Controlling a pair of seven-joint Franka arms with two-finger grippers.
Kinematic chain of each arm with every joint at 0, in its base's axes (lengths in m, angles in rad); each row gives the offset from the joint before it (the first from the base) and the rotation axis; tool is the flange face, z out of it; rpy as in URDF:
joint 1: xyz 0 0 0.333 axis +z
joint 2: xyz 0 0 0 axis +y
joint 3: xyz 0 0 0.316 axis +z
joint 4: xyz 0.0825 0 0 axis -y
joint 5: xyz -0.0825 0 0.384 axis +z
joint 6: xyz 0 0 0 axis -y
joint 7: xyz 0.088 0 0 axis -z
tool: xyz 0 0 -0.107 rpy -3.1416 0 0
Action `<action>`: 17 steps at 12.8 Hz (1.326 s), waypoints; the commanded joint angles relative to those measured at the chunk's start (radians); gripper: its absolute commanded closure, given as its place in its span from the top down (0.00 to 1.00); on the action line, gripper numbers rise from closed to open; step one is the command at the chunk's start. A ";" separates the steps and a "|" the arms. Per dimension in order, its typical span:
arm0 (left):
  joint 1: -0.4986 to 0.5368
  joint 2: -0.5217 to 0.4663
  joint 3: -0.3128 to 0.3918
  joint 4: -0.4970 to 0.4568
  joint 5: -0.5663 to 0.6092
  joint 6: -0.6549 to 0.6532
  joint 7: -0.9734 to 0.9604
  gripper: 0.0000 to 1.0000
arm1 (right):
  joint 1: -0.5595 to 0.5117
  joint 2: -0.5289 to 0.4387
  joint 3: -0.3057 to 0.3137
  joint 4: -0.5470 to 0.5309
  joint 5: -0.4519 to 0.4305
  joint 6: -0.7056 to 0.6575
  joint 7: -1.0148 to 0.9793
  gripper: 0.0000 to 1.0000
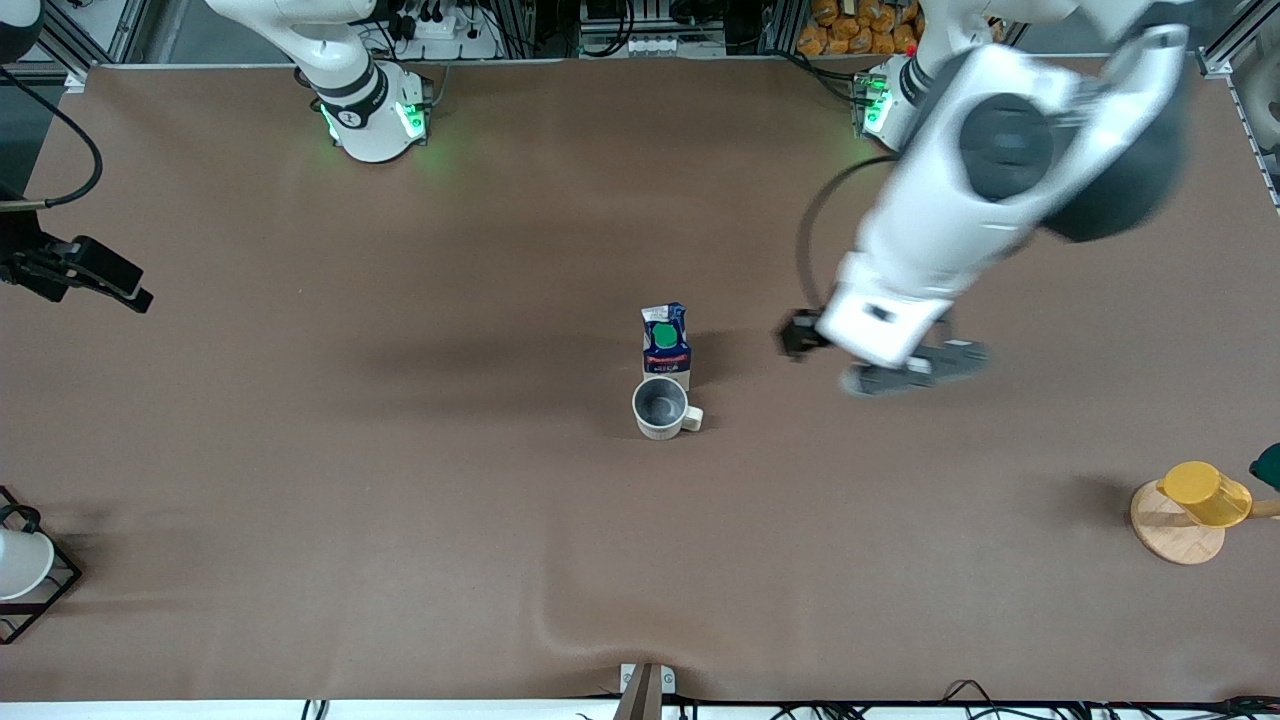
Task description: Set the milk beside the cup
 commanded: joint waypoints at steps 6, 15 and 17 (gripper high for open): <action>0.041 -0.268 0.184 -0.152 -0.002 -0.219 0.453 1.00 | 0.002 0.004 0.004 0.014 -0.022 -0.011 0.002 1.00; 0.108 -0.352 0.236 -0.157 -0.028 -0.280 0.624 1.00 | 0.000 0.005 0.004 0.012 -0.020 -0.014 0.002 1.00; 0.116 -0.347 0.239 -0.142 -0.037 -0.257 0.638 1.00 | 0.002 0.005 0.004 0.009 -0.020 -0.014 0.004 1.00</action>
